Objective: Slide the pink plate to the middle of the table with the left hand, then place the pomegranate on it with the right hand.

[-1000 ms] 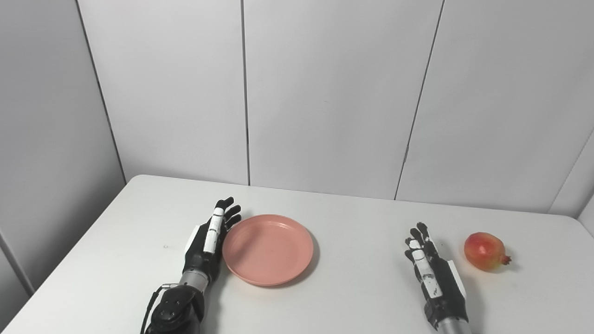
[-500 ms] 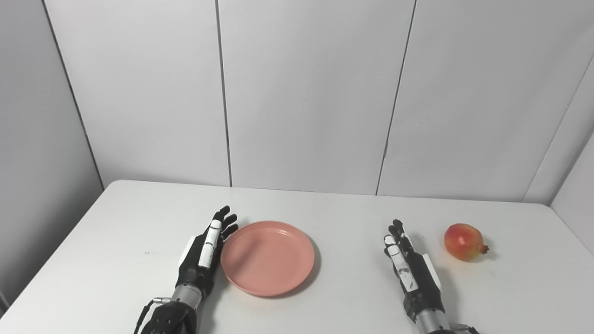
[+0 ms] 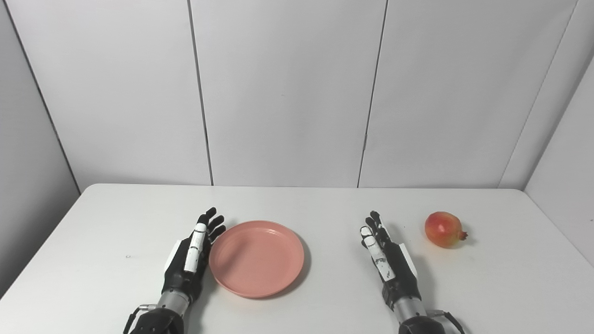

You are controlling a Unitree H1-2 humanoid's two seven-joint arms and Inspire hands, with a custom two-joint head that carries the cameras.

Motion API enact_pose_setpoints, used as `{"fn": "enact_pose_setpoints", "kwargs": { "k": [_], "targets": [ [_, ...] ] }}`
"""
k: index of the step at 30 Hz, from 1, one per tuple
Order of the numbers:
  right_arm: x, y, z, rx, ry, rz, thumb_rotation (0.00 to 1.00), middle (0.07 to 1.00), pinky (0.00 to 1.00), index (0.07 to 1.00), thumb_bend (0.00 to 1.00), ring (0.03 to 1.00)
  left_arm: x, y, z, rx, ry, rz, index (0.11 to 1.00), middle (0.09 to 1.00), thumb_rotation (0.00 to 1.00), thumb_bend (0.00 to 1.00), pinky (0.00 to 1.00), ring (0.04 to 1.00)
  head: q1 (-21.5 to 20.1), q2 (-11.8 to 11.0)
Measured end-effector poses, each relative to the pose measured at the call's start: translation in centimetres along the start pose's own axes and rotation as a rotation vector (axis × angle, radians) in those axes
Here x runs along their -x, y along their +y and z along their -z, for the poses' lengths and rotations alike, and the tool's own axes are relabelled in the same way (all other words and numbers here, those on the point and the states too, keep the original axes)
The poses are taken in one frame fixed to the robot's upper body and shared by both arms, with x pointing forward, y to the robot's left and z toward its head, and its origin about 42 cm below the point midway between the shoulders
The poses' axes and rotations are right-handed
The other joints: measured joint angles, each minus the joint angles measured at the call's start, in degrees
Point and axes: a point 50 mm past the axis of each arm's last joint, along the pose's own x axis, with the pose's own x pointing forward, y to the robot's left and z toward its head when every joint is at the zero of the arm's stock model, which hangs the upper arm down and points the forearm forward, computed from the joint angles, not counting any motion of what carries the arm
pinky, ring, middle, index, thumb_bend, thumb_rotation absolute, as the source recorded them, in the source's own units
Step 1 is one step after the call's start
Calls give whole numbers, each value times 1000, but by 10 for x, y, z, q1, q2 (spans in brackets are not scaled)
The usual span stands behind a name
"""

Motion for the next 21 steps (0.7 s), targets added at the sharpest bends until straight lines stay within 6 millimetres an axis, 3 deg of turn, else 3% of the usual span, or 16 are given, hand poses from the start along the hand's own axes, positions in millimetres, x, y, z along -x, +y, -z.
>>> {"fn": "enact_pose_setpoints", "kwargs": {
  "k": [21],
  "targets": [
    [-1,0,0,-12,1,-6,819,977,953,990,599,950,4,-32,9,62,-34,47,913,918,999,510,881,913,18,1]
  ]
}}
